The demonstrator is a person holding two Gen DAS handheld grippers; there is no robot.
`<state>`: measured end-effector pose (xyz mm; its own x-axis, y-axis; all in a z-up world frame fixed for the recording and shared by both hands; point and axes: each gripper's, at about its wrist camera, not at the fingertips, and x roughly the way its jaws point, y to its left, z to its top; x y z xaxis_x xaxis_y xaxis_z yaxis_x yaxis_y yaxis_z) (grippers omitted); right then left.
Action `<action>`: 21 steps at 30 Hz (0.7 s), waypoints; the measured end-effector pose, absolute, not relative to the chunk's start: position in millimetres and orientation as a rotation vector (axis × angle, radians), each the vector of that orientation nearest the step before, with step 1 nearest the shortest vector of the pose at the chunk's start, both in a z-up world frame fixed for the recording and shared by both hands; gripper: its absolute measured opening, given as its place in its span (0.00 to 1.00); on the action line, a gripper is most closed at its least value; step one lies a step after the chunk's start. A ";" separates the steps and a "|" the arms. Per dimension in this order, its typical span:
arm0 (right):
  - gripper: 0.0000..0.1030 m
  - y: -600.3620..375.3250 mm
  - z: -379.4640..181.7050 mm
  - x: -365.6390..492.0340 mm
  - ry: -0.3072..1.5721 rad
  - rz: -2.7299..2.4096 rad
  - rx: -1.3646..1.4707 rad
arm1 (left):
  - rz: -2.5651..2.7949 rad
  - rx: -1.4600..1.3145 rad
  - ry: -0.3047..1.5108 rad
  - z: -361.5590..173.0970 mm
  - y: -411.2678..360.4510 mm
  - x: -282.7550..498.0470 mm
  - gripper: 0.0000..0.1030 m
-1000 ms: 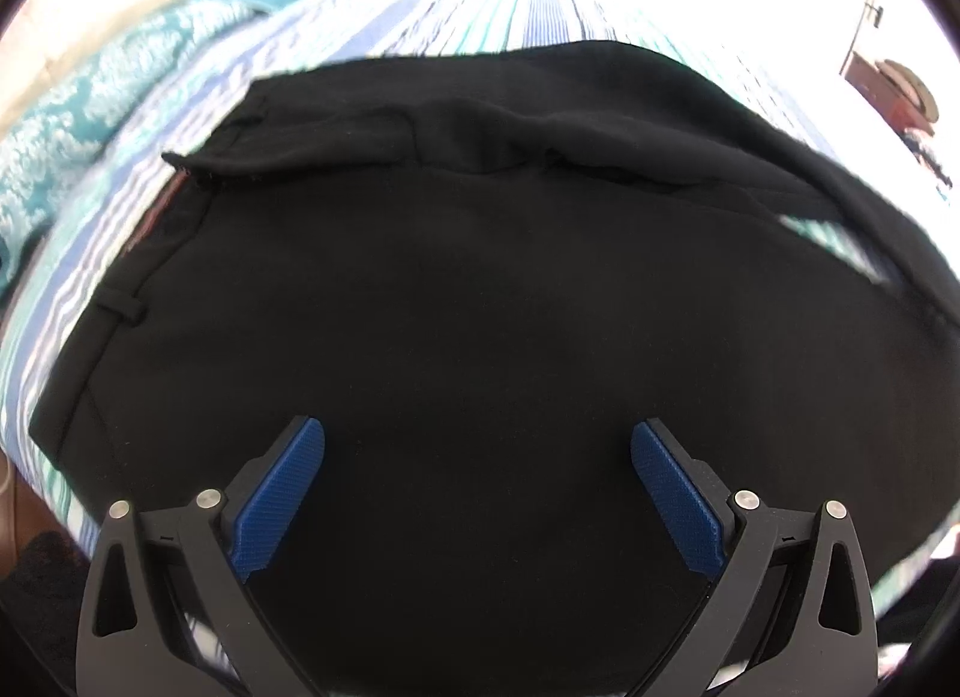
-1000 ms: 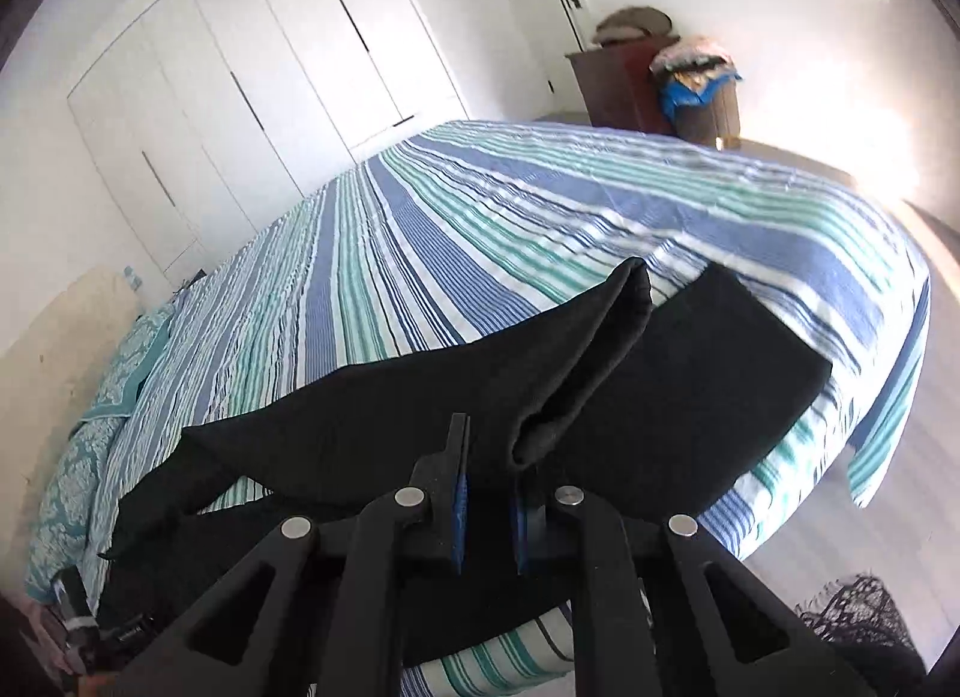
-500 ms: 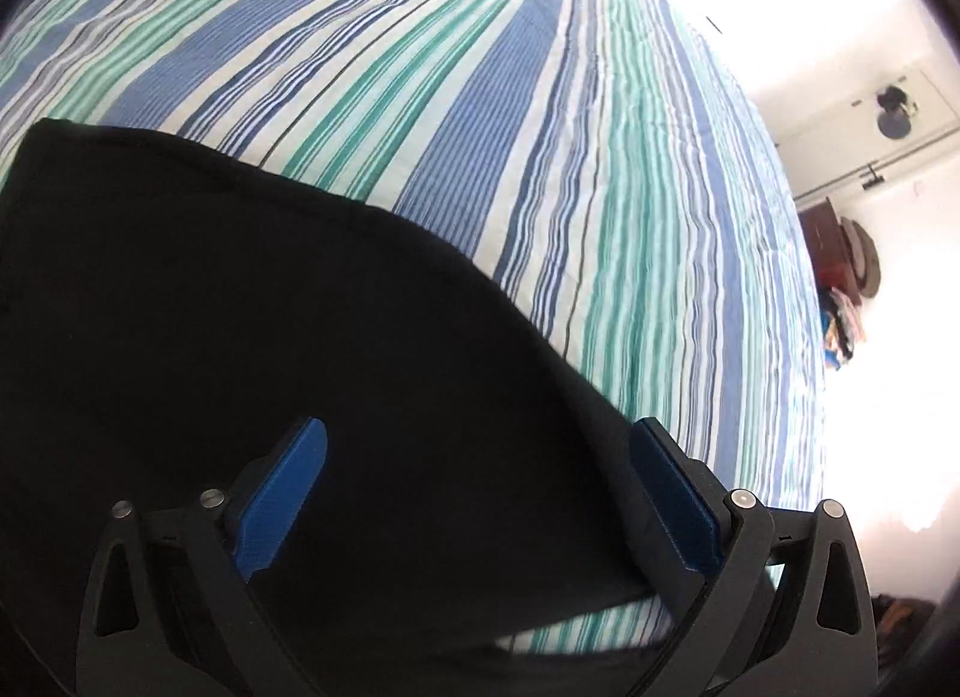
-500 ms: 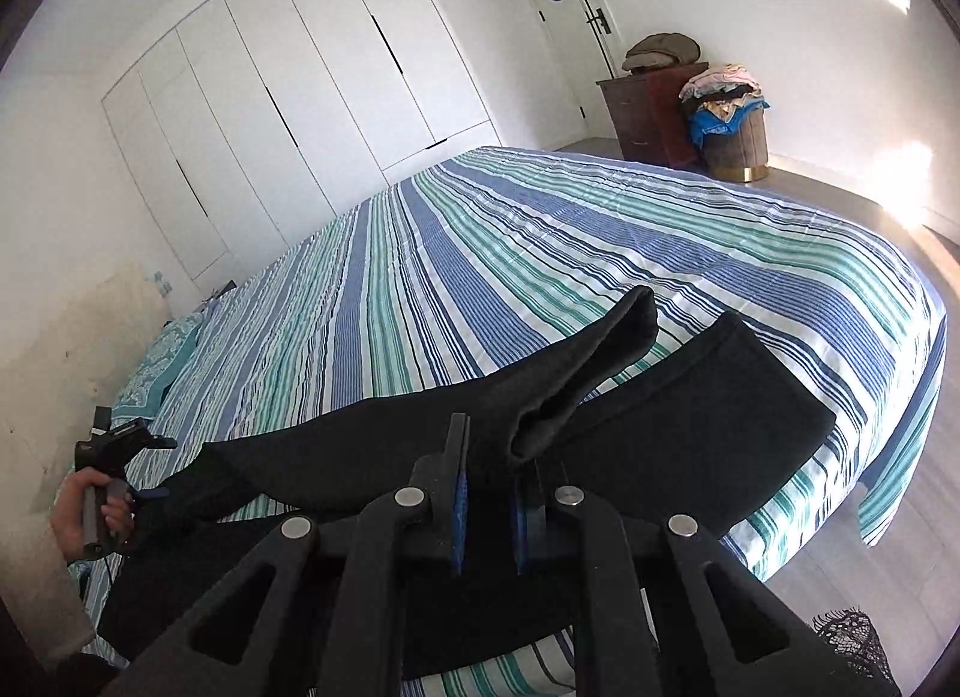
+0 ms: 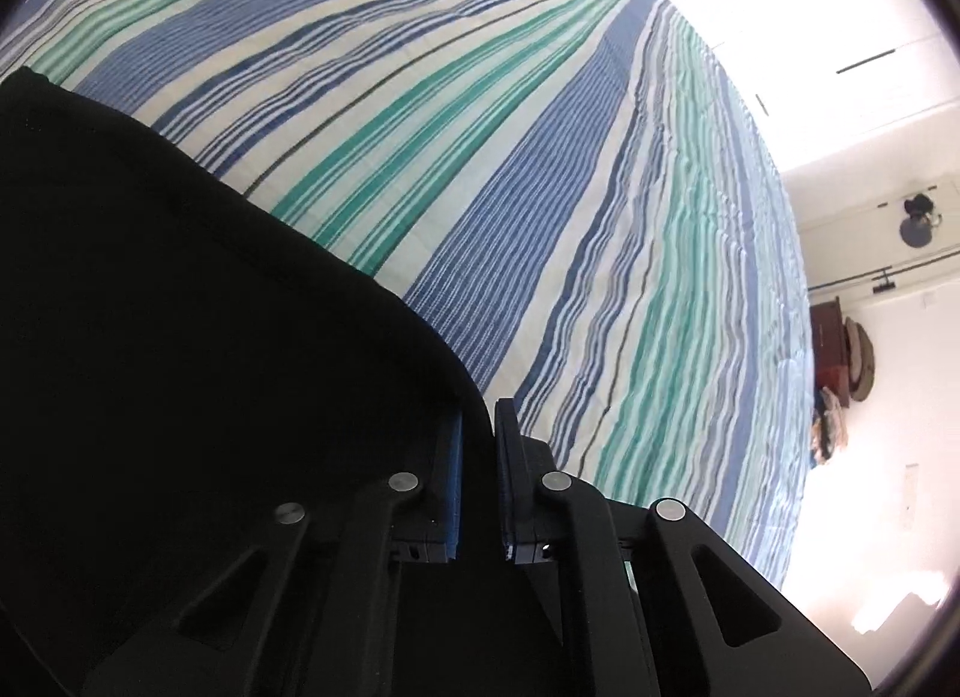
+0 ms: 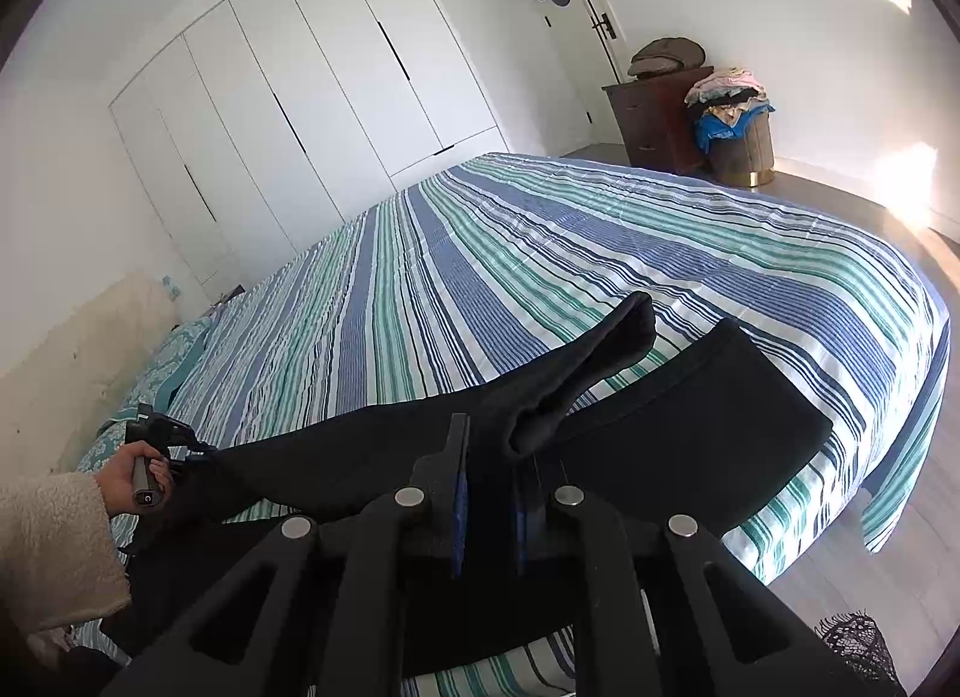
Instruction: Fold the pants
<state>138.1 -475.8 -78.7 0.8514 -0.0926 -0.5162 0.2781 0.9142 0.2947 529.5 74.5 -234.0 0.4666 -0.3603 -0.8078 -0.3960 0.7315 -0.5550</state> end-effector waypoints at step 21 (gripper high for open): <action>0.11 -590.0 -123.8 160.0 0.837 -0.288 0.676 | -0.030 -0.619 0.998 -202.8 106.5 235.9 0.04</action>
